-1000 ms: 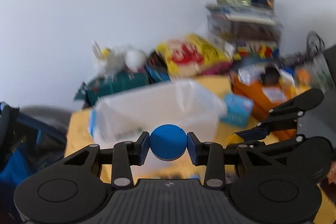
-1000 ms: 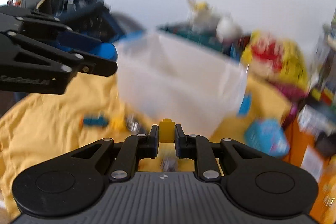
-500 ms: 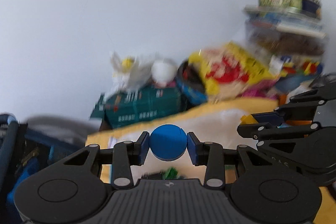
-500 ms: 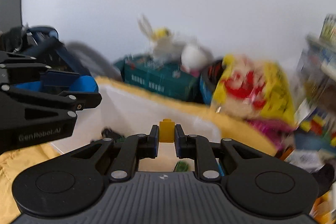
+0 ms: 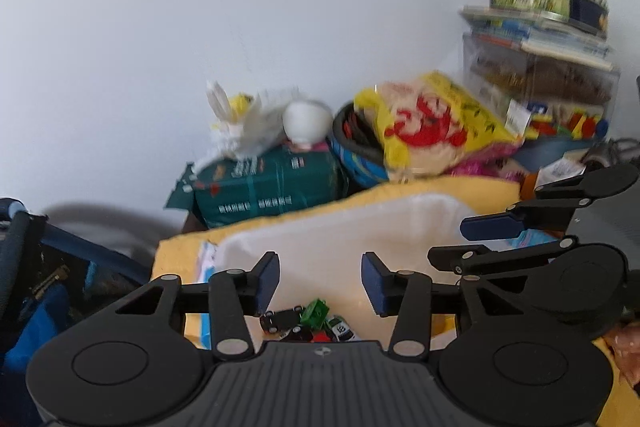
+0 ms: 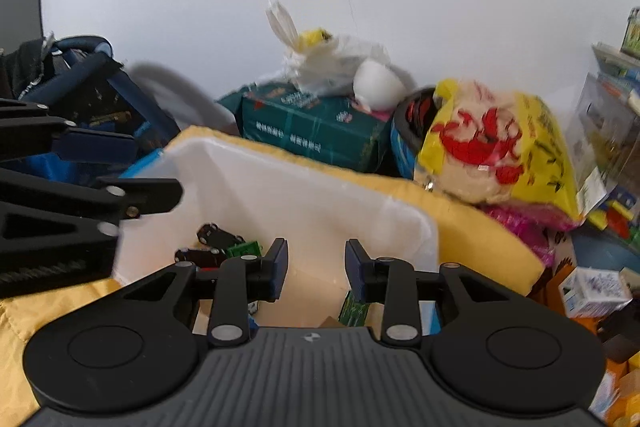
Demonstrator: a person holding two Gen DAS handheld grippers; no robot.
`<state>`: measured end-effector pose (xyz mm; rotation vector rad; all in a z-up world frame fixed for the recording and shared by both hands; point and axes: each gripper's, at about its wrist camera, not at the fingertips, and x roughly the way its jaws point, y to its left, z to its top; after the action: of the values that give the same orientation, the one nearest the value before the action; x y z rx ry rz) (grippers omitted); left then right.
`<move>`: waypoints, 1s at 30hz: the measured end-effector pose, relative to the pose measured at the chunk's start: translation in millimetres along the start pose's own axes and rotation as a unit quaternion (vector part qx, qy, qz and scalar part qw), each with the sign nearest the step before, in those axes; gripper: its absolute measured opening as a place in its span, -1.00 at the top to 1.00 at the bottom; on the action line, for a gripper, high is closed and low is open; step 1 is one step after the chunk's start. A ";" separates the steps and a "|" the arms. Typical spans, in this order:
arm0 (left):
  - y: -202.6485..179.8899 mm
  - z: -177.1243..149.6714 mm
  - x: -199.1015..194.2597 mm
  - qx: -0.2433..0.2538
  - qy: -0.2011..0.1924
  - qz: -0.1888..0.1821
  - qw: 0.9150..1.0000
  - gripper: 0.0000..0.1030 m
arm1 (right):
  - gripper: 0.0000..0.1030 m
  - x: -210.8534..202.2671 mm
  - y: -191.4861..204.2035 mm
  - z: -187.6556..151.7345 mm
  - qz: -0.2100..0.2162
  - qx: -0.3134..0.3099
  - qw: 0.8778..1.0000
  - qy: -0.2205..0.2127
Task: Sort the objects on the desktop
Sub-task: 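Carry the blue disc and yellow brick over the white bin and open both tools, then grasp the orange brick with left tool while right tool grasps red brick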
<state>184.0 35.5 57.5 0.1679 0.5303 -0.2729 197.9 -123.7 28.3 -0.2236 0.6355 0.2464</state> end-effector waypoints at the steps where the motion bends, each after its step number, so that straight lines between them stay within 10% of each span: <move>1: -0.6 -2.6 -11.7 -0.001 -0.014 0.000 1.000 -0.09 | 0.31 -6.6 -1.0 -0.9 0.001 -0.003 1.000 -0.007; 8: -20.7 -61.3 -68.5 -0.012 -0.047 -0.011 0.999 -0.38 | 0.30 -51.6 -4.6 -39.0 0.024 -0.025 0.999 -0.021; 21: -86.8 -184.5 -20.4 0.051 0.106 -0.027 0.993 -0.25 | 0.31 -53.5 21.5 -161.8 0.054 0.002 0.994 0.100; 30: -44.2 -190.3 17.5 -0.117 0.164 -0.045 0.979 -0.10 | 0.30 -65.0 24.8 -173.1 0.039 0.014 0.994 0.102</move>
<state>94.9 33.1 -117.2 -0.0414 0.8933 -0.2694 43.9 -158.9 -70.7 -0.1977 0.8511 0.2922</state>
